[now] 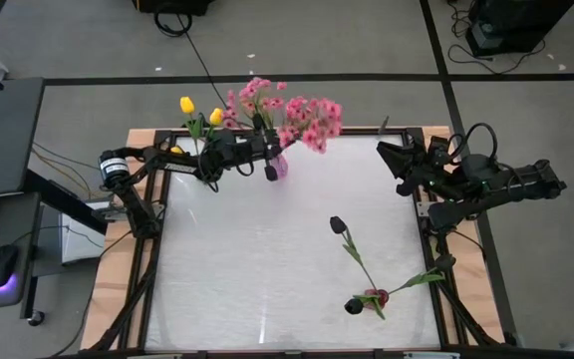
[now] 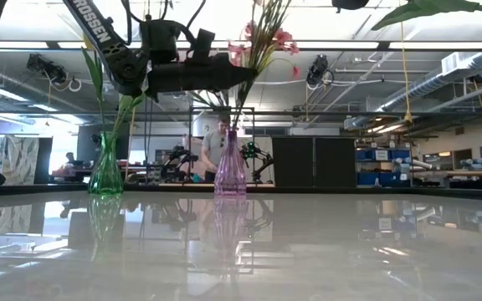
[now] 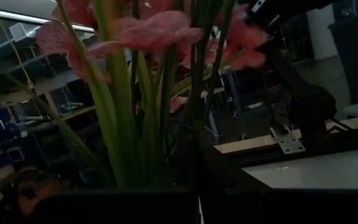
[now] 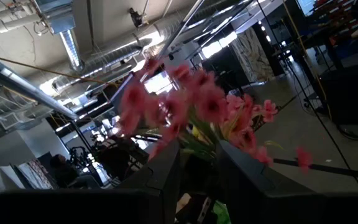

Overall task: Sort flowers into vase by color
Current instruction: Put the pink flowers into the purple vase

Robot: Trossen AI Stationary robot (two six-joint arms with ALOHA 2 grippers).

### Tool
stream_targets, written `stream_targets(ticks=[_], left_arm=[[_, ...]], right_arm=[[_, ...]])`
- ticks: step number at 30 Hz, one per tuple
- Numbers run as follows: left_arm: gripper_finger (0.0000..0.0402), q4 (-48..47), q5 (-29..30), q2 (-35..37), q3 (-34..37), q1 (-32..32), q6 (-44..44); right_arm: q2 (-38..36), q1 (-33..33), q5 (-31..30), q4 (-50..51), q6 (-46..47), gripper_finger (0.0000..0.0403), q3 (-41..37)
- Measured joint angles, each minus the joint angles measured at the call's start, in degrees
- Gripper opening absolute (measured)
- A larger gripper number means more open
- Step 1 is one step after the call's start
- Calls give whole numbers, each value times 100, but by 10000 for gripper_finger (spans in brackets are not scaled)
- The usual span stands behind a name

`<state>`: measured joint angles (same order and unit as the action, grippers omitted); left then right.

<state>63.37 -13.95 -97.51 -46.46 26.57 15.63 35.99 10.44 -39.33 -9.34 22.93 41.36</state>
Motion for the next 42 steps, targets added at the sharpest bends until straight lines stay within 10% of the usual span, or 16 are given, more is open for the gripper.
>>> stream_targets(ticks=[42], left_arm=[[36,-157,132,44,4,0,-195]], right_arm=[[0,-1,0,0,1,113,0]])
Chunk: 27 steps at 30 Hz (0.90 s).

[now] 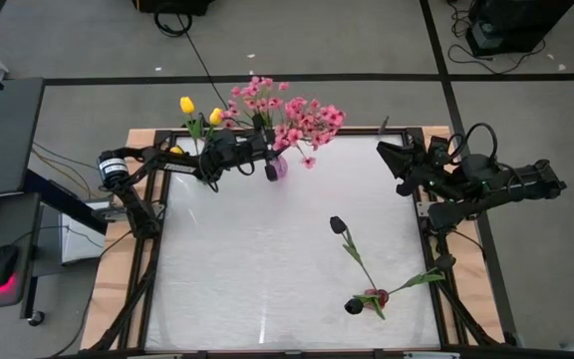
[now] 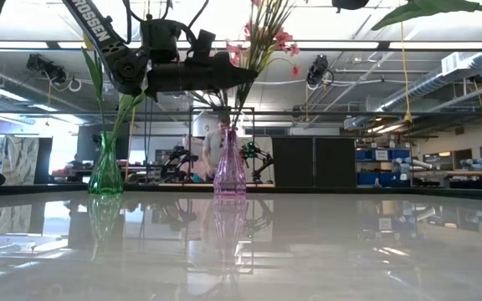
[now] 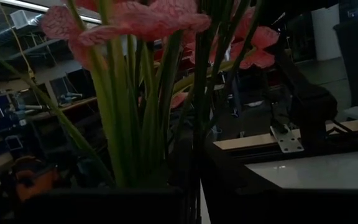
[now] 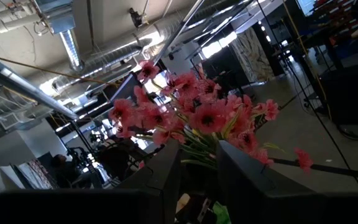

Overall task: Sort flowers into vase by color
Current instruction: Put the pink flowers into the purple vase

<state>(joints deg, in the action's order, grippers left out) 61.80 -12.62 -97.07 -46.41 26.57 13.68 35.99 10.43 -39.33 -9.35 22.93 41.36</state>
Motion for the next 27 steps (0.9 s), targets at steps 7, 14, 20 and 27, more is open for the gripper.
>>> stream_targets(ticks=[7,14,20,27], left_arm=[[44,-33,-2,6,0,0,-109],[97,-74,-2,6,0,0,-167],[111,-68,-2,6,0,0,-165],[111,-30,-51,6,0,0,-240]], right_arm=[[0,1,0,0,0,113,-2],[0,1,0,-1,0,113,0],[0,-1,0,0,0,113,0],[0,0,0,0,0,113,-1]])
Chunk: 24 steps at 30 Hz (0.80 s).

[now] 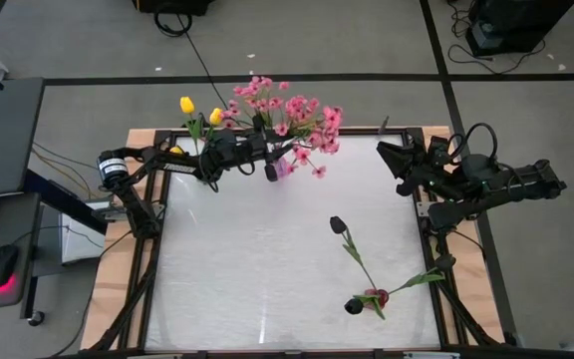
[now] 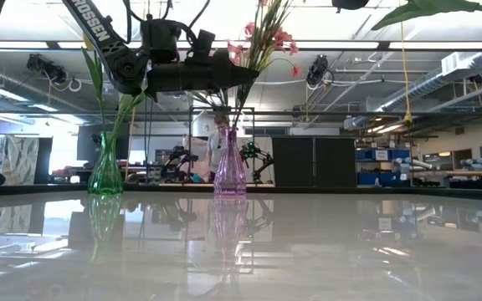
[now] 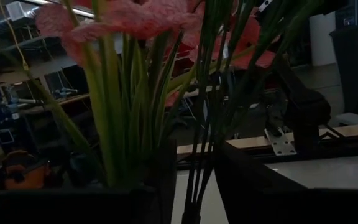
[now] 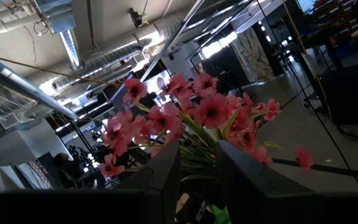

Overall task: Sort flowers into vase by color
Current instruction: Put the pink flowers into the purple vase

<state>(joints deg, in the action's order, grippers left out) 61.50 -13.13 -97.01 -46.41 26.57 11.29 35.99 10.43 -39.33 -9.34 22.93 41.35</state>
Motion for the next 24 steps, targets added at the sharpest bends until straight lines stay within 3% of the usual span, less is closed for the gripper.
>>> stream_targets(ticks=[24], left_arm=[[112,-399,-62,310,-4,-48,-227]], right_arm=[[0,0,0,-2,-1,114,0]])
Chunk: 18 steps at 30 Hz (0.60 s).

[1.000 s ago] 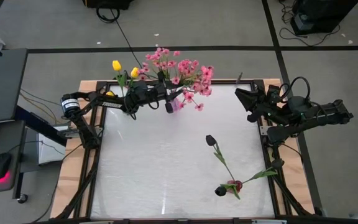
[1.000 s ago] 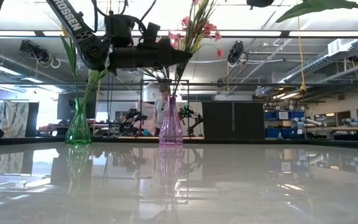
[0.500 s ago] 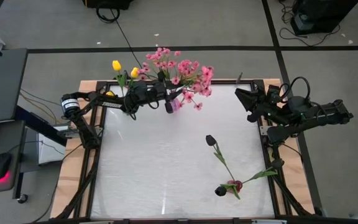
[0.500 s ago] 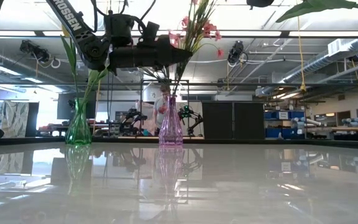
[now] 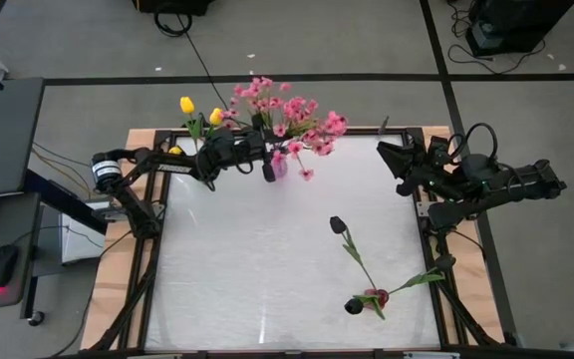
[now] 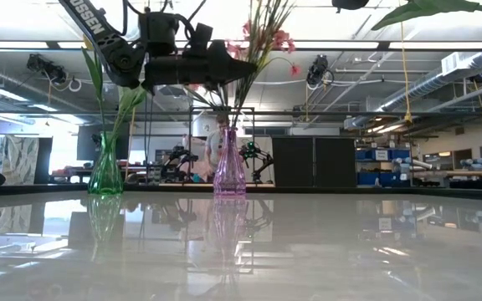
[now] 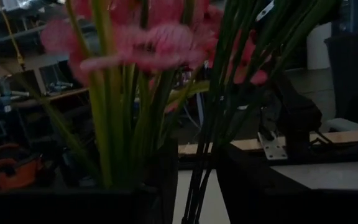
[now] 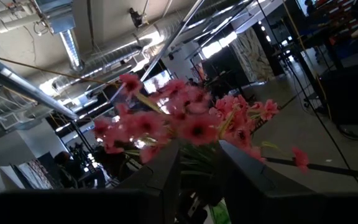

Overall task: Sort flowers into vase by color
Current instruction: Put the pink flowers into the purple vase

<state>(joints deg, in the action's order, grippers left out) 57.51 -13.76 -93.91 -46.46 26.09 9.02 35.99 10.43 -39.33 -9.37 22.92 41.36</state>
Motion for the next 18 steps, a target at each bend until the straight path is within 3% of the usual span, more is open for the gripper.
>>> stream_targets(ticks=[9,18], left_arm=[[102,33,-66,0,-2,-2,-68],[24,-91,-64,0,-3,-2,-90]], right_arm=[[0,1,0,2,2,114,1],[0,-1,0,2,1,114,0]])
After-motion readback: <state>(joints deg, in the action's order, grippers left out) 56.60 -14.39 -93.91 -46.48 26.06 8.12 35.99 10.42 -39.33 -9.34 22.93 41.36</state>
